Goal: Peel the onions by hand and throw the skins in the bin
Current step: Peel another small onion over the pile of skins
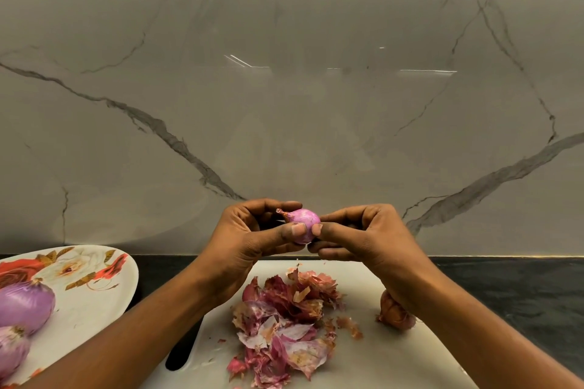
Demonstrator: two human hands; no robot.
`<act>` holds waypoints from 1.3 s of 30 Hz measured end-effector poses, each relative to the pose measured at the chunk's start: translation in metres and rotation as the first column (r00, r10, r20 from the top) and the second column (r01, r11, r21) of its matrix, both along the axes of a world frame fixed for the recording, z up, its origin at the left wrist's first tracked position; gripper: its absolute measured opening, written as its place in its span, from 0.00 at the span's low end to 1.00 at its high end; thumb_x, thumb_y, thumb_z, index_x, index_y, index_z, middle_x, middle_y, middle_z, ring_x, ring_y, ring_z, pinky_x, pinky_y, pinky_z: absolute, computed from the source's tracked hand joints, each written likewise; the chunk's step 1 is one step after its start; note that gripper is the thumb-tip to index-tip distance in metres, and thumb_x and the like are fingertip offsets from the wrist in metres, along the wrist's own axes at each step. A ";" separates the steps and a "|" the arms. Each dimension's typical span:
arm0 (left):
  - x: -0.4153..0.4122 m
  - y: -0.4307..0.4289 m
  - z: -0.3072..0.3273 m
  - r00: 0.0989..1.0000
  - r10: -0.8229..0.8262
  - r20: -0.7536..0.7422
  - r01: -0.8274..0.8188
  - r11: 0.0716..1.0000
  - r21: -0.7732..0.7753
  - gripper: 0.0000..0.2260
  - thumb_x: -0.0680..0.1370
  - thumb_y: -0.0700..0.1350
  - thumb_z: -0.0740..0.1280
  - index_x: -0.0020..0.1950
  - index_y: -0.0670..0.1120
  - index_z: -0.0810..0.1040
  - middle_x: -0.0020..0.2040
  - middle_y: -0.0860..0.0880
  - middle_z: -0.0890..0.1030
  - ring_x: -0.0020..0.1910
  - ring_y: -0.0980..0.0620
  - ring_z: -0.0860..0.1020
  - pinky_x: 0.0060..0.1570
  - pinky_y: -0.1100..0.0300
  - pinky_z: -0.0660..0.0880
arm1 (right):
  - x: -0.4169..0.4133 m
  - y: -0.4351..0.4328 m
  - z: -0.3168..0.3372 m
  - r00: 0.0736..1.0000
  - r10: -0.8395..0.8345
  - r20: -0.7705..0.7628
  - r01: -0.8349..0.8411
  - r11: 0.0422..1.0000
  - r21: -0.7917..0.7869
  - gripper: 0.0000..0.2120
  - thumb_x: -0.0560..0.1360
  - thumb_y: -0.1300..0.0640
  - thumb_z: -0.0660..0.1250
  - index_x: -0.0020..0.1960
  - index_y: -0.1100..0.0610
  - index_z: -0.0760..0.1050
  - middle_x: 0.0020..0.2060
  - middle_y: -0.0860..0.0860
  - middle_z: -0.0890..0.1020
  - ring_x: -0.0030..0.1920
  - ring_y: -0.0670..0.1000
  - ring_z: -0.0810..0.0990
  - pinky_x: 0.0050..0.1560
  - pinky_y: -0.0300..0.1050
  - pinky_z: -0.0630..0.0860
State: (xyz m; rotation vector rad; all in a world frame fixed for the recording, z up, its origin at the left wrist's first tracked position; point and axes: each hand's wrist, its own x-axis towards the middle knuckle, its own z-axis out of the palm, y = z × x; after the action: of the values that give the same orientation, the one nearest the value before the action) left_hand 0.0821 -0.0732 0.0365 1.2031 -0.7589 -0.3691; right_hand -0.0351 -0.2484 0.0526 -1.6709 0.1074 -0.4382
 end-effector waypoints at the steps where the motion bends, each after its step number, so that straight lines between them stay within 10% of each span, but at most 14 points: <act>1: 0.000 0.000 0.000 1.000 -0.001 0.000 0.001 1.000 0.001 0.20 0.67 0.37 0.77 0.59 0.39 0.84 0.56 0.37 0.86 0.54 0.37 0.86 0.49 0.54 0.85 | 0.000 0.000 0.000 1.000 -0.002 0.004 0.002 1.000 -0.004 0.11 0.73 0.61 0.78 0.54 0.63 0.85 0.44 0.60 0.89 0.46 0.59 0.90 0.49 0.47 0.87; 39: 0.009 0.001 -0.004 0.996 0.038 0.085 -0.036 0.999 -0.032 0.23 0.66 0.36 0.78 0.61 0.41 0.82 0.57 0.43 0.87 0.58 0.42 0.85 0.56 0.54 0.84 | 0.002 -0.003 -0.001 1.000 -0.022 0.011 0.023 0.997 -0.073 0.07 0.76 0.62 0.76 0.52 0.64 0.85 0.42 0.59 0.89 0.44 0.58 0.90 0.46 0.47 0.87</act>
State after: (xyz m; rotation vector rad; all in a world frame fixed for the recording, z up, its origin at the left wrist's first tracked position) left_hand 0.0909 -0.0722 0.0321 1.2090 -0.8125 -0.2759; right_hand -0.0329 -0.2518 0.0516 -1.7408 0.1043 -0.4725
